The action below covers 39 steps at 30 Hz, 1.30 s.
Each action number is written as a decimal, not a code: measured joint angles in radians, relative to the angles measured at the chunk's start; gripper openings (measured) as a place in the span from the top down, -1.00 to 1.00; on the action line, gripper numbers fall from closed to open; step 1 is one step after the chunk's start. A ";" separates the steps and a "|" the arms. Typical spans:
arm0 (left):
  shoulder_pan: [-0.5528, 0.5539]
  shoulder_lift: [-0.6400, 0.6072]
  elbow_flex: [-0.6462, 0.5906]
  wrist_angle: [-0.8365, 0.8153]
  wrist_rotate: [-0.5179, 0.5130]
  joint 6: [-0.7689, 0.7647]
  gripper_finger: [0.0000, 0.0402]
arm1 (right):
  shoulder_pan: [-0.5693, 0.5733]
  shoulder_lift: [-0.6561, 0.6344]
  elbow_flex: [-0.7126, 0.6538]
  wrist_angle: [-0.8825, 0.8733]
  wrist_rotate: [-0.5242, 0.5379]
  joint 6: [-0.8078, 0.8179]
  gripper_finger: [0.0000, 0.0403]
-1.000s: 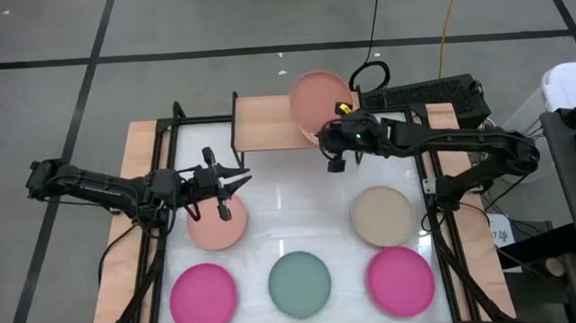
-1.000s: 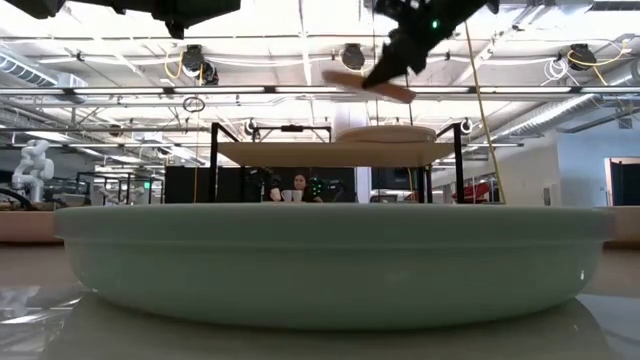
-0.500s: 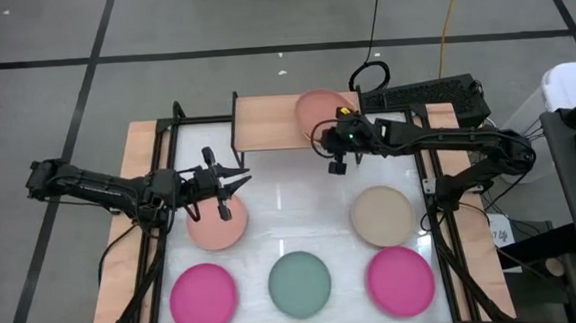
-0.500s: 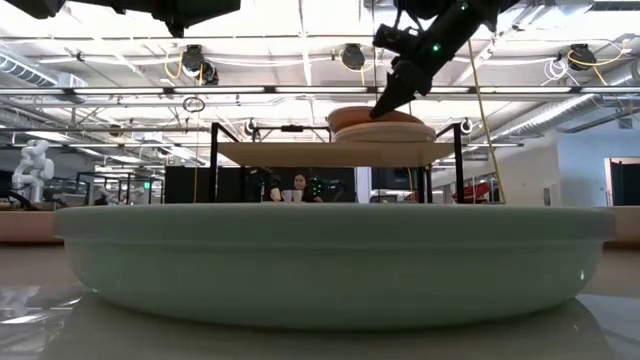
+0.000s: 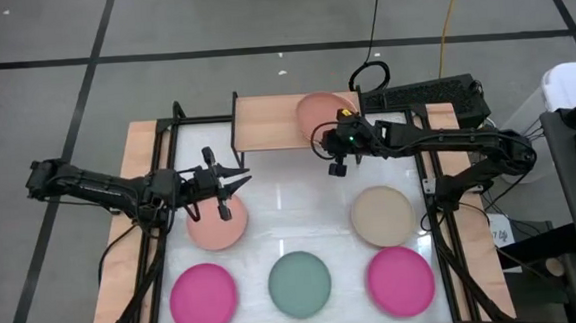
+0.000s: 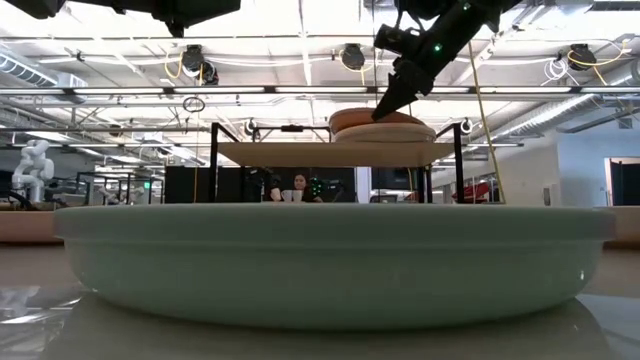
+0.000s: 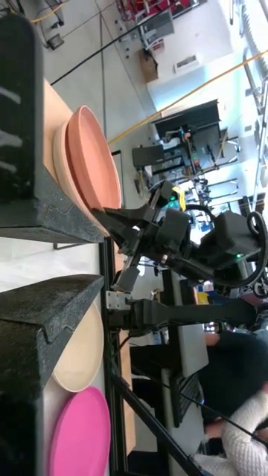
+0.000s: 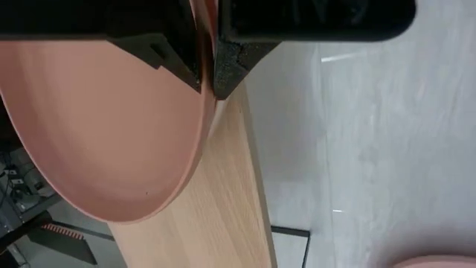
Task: Place and stack plates onto a shelf
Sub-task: Stack the brown plate on the light orange plate
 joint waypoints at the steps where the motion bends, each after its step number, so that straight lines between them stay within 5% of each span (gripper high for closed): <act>1: 0.000 0.000 0.000 0.000 0.000 0.000 0.57 | 0.000 -0.003 0.000 -0.005 -0.001 -0.003 0.92; 16: 0.000 0.000 0.000 -0.007 0.000 0.017 0.57 | 0.053 -0.058 -0.002 0.002 -0.001 0.003 0.44; 29: -0.001 0.019 -0.001 0.001 0.072 -0.113 0.57 | 0.137 -0.087 -0.002 0.058 -0.049 0.028 0.41; 35: -0.001 0.025 -0.001 0.005 0.072 -0.107 0.57 | 0.127 -0.088 -0.055 0.072 0.170 -0.018 0.41; 39: -0.001 0.027 -0.001 0.001 0.072 -0.092 0.57 | 0.095 -0.086 -0.139 0.137 0.207 -0.045 0.41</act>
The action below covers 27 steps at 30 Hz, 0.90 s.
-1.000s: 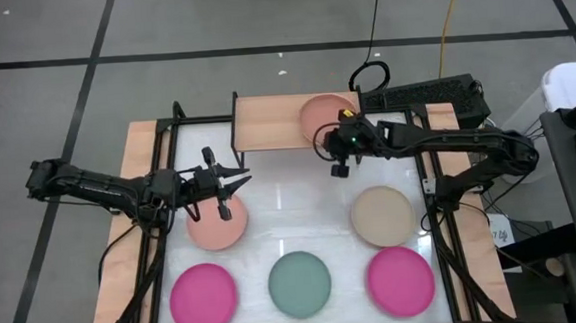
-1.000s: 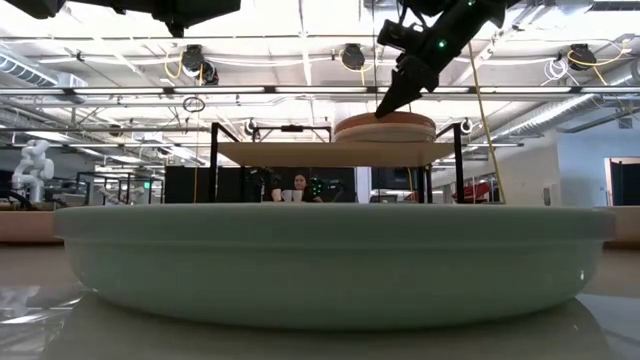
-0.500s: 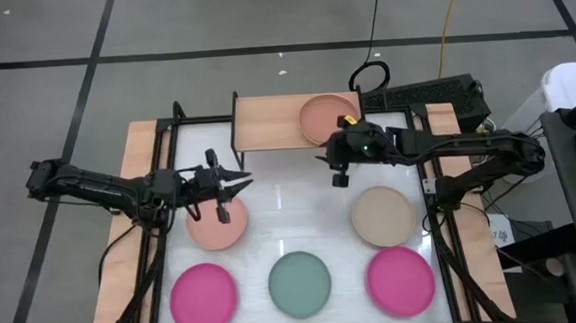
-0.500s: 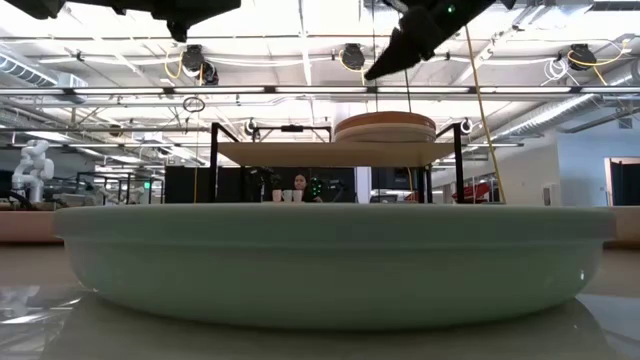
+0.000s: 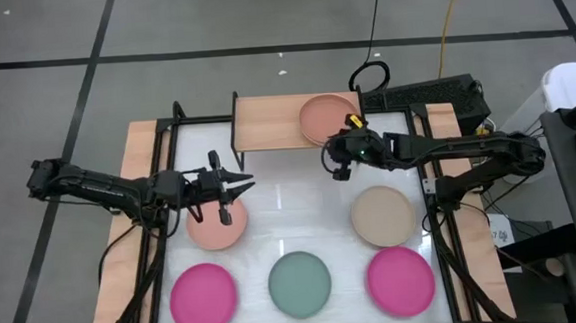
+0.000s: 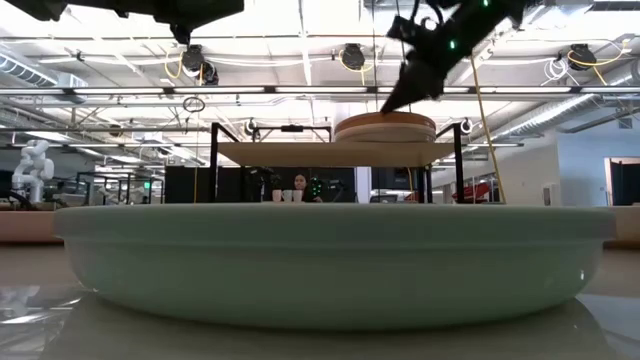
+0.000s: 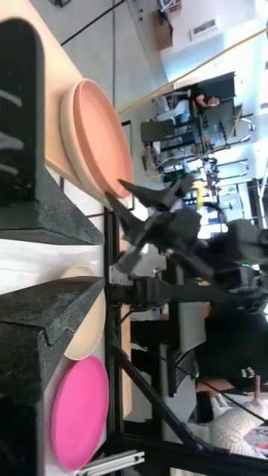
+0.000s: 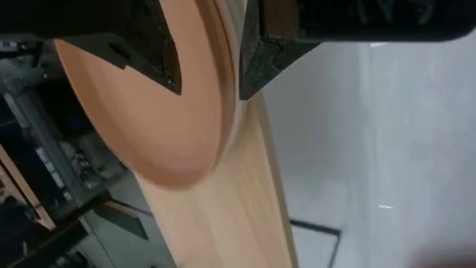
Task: Place and stack plates onto a shelf
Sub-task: Stack the brown plate on the light orange plate, then stack the green plate on the brown plate
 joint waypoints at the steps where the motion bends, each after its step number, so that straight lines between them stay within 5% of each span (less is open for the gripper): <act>1: 0.000 -0.001 0.000 0.001 0.000 0.001 0.57 | -0.007 0.000 -0.020 0.018 0.000 -0.002 0.41; 17: 0.001 0.000 0.000 0.001 -0.001 0.005 0.57 | 0.022 -0.049 -0.085 0.190 -0.001 -0.033 0.41; 27: -0.004 0.002 0.001 -0.004 0.018 -0.027 0.57 | 0.173 -0.289 -0.085 0.302 -0.042 -0.022 0.41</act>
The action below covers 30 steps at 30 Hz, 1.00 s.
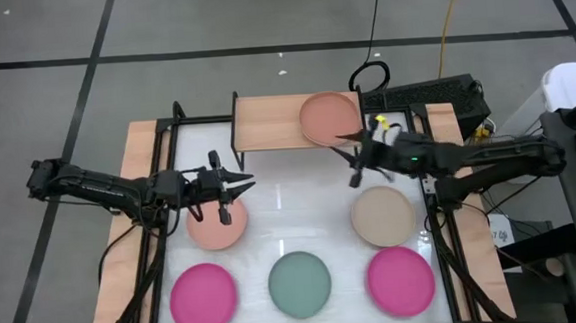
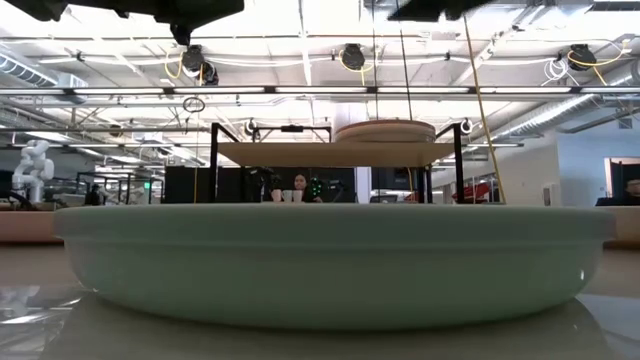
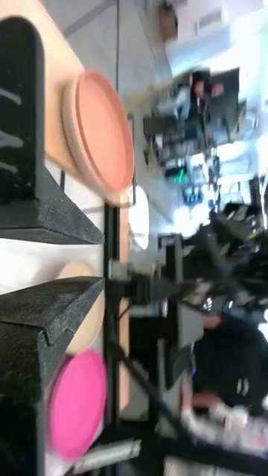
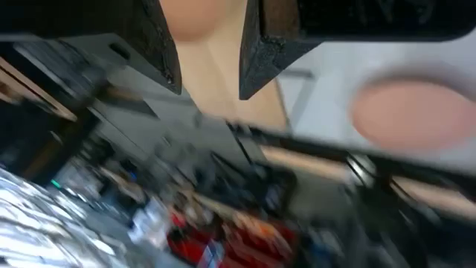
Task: Place and stack plates onto a shelf
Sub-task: Stack the green plate on the brown plate
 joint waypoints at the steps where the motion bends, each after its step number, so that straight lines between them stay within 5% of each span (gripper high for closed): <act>1: -0.007 0.011 0.011 -0.021 0.022 0.008 0.57 | 0.013 -0.023 0.000 0.000 -0.029 0.009 0.41; 5: -0.071 0.094 0.107 -0.157 0.043 0.068 0.57 | 0.055 -0.092 0.000 -0.005 -0.111 0.013 0.41; 18: -0.124 0.564 0.451 -0.370 0.047 0.045 0.57 | 0.095 -0.124 0.000 -0.052 -0.113 0.038 0.41; 30: -0.134 0.824 0.536 -0.510 0.378 -0.232 0.57 | 0.095 -0.114 -0.053 -0.061 -0.113 0.094 0.41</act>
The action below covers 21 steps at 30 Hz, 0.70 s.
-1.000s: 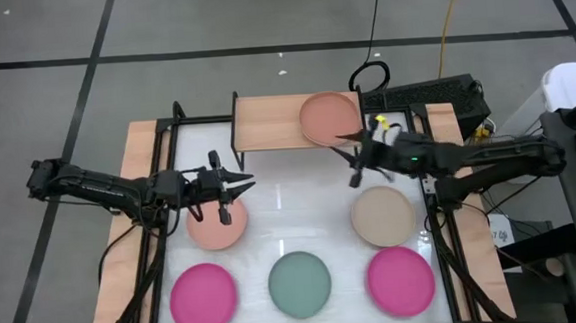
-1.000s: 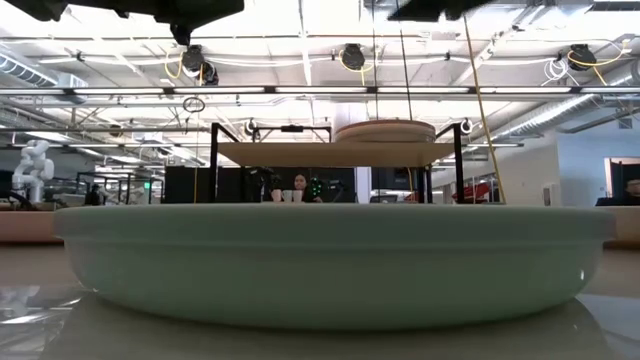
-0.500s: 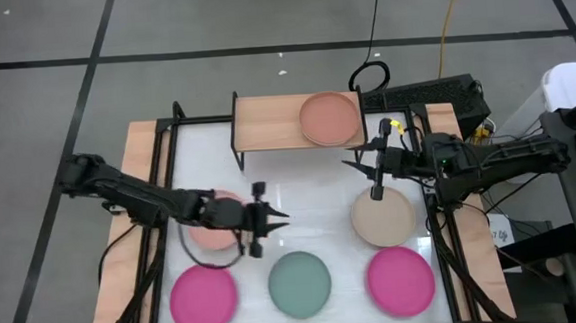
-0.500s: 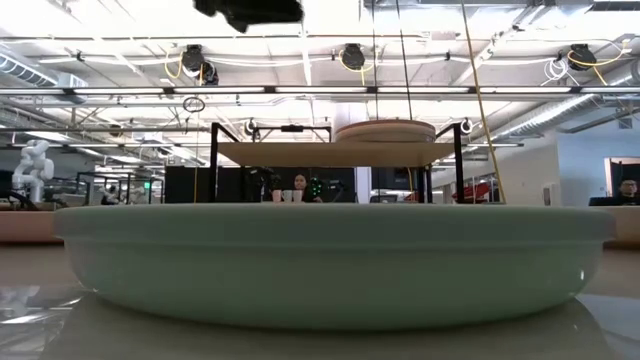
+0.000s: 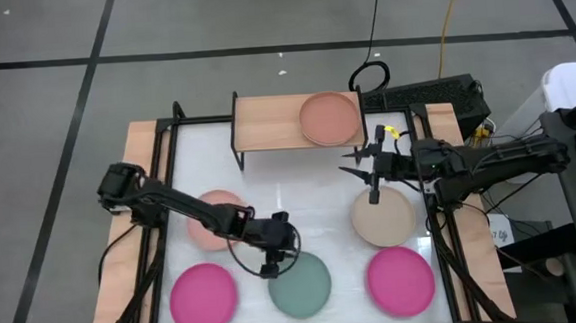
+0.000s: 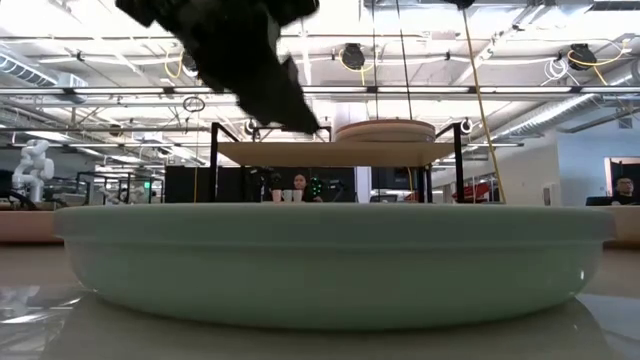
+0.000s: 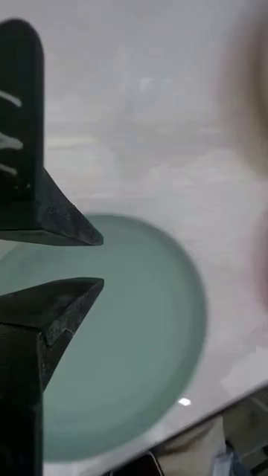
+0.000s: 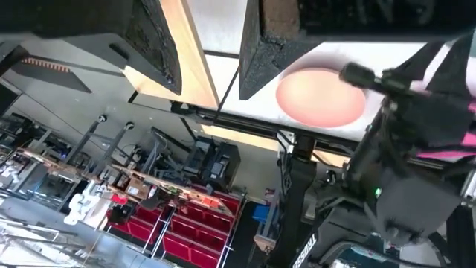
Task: Place and stack plates onto a shelf
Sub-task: Stack the green plate on the brown plate
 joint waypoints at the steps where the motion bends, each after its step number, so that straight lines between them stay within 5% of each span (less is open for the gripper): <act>1: 0.000 0.012 0.000 -0.005 0.005 -0.018 0.57 | 0.000 0.000 -0.010 0.010 0.000 0.000 0.41; 21: 0.020 0.138 0.002 -0.039 0.008 -0.109 0.57 | 0.000 -0.001 -0.057 0.085 0.001 0.000 0.41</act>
